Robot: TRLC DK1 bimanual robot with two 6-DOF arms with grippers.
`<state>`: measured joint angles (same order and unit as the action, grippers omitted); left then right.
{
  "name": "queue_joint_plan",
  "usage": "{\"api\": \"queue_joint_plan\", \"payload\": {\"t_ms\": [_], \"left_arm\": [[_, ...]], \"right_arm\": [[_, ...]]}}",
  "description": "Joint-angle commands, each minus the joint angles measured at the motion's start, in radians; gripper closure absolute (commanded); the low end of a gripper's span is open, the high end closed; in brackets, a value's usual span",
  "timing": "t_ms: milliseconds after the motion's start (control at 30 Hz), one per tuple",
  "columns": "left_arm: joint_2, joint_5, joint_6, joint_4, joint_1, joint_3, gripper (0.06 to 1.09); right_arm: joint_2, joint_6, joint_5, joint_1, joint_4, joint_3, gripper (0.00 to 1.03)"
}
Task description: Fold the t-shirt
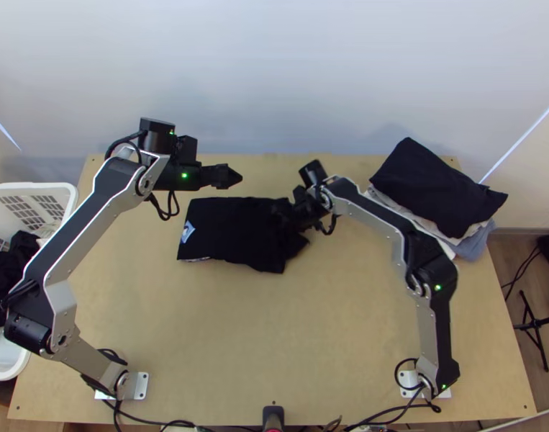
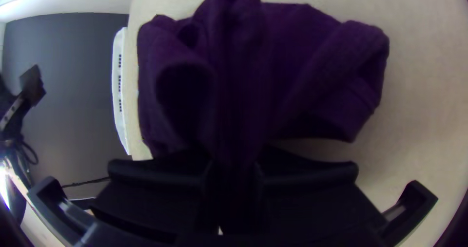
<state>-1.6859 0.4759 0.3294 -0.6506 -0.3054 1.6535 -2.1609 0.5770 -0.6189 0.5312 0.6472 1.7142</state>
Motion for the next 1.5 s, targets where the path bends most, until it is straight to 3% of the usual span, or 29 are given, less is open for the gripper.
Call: {"api": "queue_joint_plan", "payload": {"t_ms": [0,233,400,633,1033,1267,1467], "left_arm": [[0.002,0.001,0.000,0.002,0.008,0.000,0.10],[0.000,0.001,0.002,0.005,0.008,0.003,0.09],[0.002,0.001,0.000,0.005,0.017,-0.008,0.10],[0.005,0.001,-0.004,0.005,0.020,-0.027,0.10],[0.012,0.001,-0.004,0.011,0.017,-0.047,0.10],[0.012,0.001,-0.004,0.016,0.015,-0.046,0.10],[0.012,0.001,0.002,0.029,0.014,-0.043,0.09]], "right_arm": [[0.122,0.034,-0.019,-0.045,-0.003,0.062,1.00],[0.211,0.095,-0.094,-0.158,0.002,0.183,1.00],[0.228,0.087,-0.145,-0.260,0.045,0.277,1.00],[0.239,0.066,-0.294,-0.421,0.089,0.378,1.00],[0.130,0.061,-0.424,-0.714,0.103,0.579,1.00],[0.099,0.050,-0.498,-0.794,0.075,0.594,1.00],[0.099,-0.012,-0.524,-0.821,0.072,0.605,1.00]]}}
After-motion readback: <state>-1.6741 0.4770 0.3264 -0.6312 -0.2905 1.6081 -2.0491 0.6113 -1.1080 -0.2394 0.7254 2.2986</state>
